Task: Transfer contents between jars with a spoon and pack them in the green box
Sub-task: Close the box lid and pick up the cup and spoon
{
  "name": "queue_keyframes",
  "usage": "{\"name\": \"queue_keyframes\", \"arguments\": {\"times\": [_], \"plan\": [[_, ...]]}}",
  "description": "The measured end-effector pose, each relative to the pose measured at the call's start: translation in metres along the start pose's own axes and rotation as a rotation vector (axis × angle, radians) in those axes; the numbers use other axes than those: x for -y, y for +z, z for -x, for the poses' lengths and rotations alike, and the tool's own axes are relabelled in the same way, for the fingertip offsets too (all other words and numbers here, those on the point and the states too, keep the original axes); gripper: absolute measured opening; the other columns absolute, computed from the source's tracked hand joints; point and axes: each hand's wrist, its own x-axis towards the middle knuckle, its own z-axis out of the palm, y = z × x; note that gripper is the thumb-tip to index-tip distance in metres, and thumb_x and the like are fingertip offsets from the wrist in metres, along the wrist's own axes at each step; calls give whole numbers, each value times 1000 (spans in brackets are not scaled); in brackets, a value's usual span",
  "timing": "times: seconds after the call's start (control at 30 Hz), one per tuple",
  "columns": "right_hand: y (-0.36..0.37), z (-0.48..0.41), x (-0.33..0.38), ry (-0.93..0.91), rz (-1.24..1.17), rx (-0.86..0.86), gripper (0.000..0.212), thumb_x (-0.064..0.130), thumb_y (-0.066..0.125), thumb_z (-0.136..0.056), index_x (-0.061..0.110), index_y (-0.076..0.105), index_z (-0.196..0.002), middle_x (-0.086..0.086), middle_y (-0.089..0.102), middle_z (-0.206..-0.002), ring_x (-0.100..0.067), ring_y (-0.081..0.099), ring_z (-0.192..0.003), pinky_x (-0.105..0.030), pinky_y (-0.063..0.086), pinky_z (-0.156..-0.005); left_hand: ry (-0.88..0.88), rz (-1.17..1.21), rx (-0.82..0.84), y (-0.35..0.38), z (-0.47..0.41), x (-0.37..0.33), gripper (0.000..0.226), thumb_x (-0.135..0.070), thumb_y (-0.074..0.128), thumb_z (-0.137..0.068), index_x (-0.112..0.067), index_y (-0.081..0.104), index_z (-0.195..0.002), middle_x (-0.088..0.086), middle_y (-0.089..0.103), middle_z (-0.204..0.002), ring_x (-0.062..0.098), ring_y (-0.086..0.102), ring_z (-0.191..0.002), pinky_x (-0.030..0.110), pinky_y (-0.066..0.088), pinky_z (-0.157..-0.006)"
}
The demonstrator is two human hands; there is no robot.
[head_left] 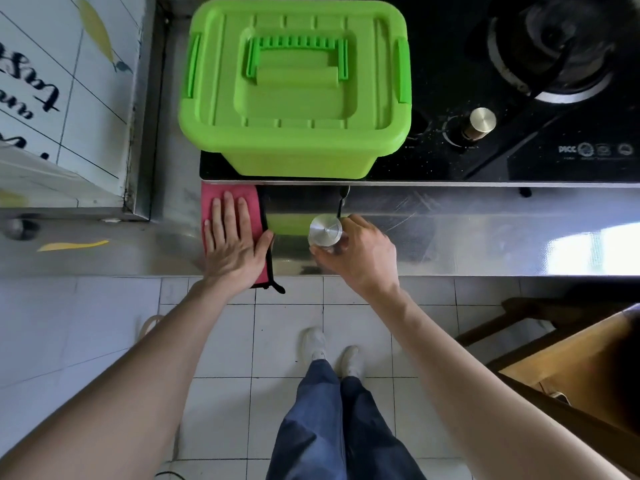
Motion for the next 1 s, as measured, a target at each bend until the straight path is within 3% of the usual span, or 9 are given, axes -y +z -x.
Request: {"name": "queue_keyframes", "arguments": {"times": [0.13,0.3,0.43,0.6,0.8,1.0], "plan": [[5,-6,3,-39,23,21,37,57,80,-71,25,63,-81,12,54,-79,-14,59,-77,-24,33,-58,-24,-35,59,-4,-2,-2,104,-75,-4,-83,-13,-12,-165,11,-24,-172,30,-21,-159,47,-12,-127],[9,-9,12,-59,18,15,39,56,81,-71,23,65,-84,10,58,-81,-18,62,-78,-25,35,-58,-50,-66,131,-8,-4,-5,112,-91,0,-84,-14,-19,-164,10,-31,-170,27,-28,-157,47,-16,-126],[3,-9,10,-46,19,88,51,66,80,-68,28,68,-101,14,53,-86,-12,58,-82,-26,37,-61,-65,-77,173,-15,-3,-10,114,-89,9,-82,-15,-23,-163,10,-37,-167,27,-32,-156,48,-15,-126],[-14,2,-4,-6,-163,187,55,76,57,-79,34,68,-112,15,64,-95,-3,66,-80,-32,56,-71,-88,-94,201,-17,-3,-13,125,-97,17,-78,-15,-26,-161,9,-39,-165,27,-35,-154,49,-14,-128],[-11,7,-8,108,-262,231,41,58,49,-75,31,68,-99,12,70,-90,-10,68,-83,-38,58,-76,-96,-123,273,-27,-2,-17,144,-106,16,-59,-13,-32,-158,11,-44,-162,29,-40,-151,50,-16,-127],[-6,6,-6,108,-131,257,22,38,55,-91,27,55,-110,11,68,-83,-22,65,-77,-36,52,-68,-94,-140,292,-31,-1,-19,153,-109,17,-50,-12,-34,-157,12,-45,-161,31,-40,-151,51,-15,-127]]}}
